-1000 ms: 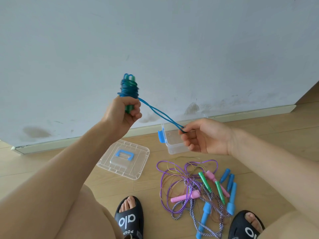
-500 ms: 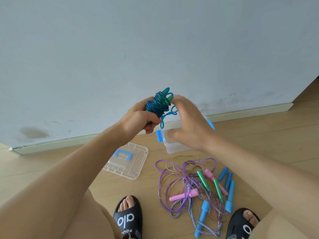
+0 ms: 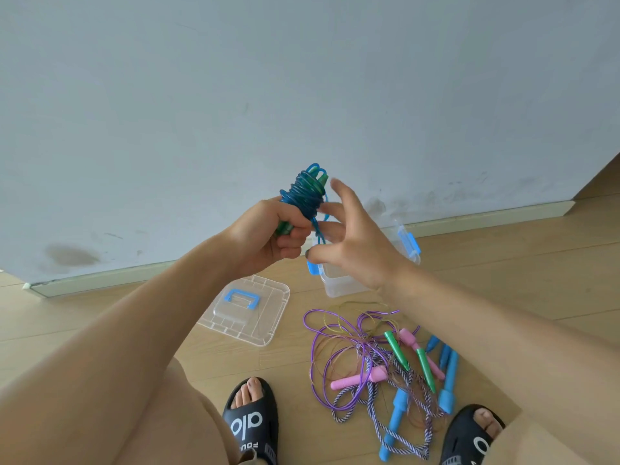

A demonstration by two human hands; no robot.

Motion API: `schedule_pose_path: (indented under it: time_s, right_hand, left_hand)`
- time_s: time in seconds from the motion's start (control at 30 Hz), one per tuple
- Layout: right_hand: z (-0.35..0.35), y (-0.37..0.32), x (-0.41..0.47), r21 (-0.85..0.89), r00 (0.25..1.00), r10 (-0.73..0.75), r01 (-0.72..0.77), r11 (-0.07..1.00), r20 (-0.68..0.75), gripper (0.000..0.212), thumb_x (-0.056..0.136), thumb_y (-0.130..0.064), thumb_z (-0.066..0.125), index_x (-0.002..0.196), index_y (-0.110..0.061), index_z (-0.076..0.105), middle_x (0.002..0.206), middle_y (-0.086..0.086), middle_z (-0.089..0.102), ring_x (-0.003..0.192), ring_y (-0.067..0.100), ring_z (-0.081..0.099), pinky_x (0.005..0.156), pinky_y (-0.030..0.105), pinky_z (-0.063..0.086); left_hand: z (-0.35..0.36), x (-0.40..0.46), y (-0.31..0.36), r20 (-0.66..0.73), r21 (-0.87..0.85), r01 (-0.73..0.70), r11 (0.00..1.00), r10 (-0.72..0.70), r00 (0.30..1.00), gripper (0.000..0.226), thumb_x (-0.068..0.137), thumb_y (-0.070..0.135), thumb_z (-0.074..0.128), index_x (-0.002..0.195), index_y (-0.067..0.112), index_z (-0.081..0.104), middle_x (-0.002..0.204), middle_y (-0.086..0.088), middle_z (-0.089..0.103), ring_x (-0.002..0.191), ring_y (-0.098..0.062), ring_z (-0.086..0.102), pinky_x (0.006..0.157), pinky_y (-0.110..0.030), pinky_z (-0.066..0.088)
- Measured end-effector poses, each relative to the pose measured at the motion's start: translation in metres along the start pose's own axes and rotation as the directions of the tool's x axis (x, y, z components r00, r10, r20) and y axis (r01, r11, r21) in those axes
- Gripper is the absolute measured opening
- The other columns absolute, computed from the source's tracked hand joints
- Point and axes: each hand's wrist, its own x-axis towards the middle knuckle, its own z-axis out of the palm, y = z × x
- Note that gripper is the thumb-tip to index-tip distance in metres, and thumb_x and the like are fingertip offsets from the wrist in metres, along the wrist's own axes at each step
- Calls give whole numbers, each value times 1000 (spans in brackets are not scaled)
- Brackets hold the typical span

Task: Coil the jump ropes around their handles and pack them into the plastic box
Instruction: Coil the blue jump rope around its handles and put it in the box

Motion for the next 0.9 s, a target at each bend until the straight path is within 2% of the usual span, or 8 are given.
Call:
schedule_pose_path:
  time_s: [0.07, 0.13, 0.23, 0.37, 0.53, 0.67, 0.77, 0.9]
  right_hand:
    - [0, 5, 3, -66, 999, 50, -49, 997, 11, 94, 80, 3, 69, 153, -28, 18, 116, 0, 65, 94, 11, 70, 84, 27, 54]
    - [-3, 12, 2, -263, 999, 32, -24, 965, 25, 69, 89, -10, 62, 147, -24, 29, 86, 1, 69, 71, 14, 67, 76, 31, 53]
    - [-6, 16, 0, -400, 999, -27, 35, 916, 25, 18, 103, -27, 47, 112, -18, 59, 62, -4, 56, 51, 11, 49, 59, 32, 44]
    - [-13, 12, 0, -455, 1000, -13, 21, 890, 21, 40, 105, -36, 40, 81, -14, 63, 57, -7, 48, 56, 14, 46, 60, 31, 39]
    - [-25, 17, -7, -562, 982, 152, -61, 825, 116, 44, 104, -37, 40, 74, -10, 59, 54, -6, 51, 47, 9, 44, 49, 18, 36]
    - [-30, 16, -6, -665, 991, 84, 9, 747, 108, 44, 102, -41, 42, 66, -16, 43, 58, -4, 45, 54, 14, 38, 54, 30, 32]
    - [-32, 16, -7, -748, 995, 31, 51, 662, 96, 48, 102, -43, 44, 58, -23, 36, 52, -6, 40, 52, 14, 37, 51, 30, 26]
    - [-25, 7, -16, -806, 970, -200, 228, 546, 138, 51, 99, -41, 46, 56, -19, 29, 45, 0, 32, 48, 21, 31, 46, 33, 20]
  left_hand:
    - [0, -1, -1, 26, 13, 3, 1000, -4, 1000, 21, 82, -5, 43, 77, 15, 37, 60, -5, 33, 49, -16, 21, 47, -25, 22]
    - [1, 1, -2, -13, 33, -6, 999, 6, 1000, 24, 81, -7, 43, 77, 16, 35, 61, -5, 32, 50, -16, 20, 49, -27, 18]
    - [-7, 2, 0, -135, -11, -49, 999, 47, 990, 25, 81, -7, 44, 77, 16, 34, 61, -4, 35, 50, -16, 21, 48, -26, 19]
    - [-18, 3, -1, -240, 16, -24, 1000, 27, 970, 23, 81, -7, 44, 78, 15, 37, 62, -3, 36, 51, -15, 23, 50, -27, 19]
    - [-29, 6, -1, -294, -80, -6, 997, -17, 956, 22, 82, -3, 43, 78, 16, 35, 60, 1, 32, 52, -14, 20, 48, -24, 20]
    - [-33, 10, -3, -332, -99, 7, 995, -40, 943, 19, 83, -3, 44, 80, 15, 37, 58, 1, 35, 48, -13, 23, 44, -23, 23]
    - [-35, 13, -8, -380, 36, 26, 999, -11, 925, 19, 80, -6, 46, 83, 12, 41, 60, -3, 36, 49, -15, 23, 48, -27, 22]
    - [-31, 19, -17, -375, 373, 79, 924, 72, 924, 15, 77, -4, 54, 81, 10, 46, 65, -8, 43, 52, -19, 32, 49, -27, 28]
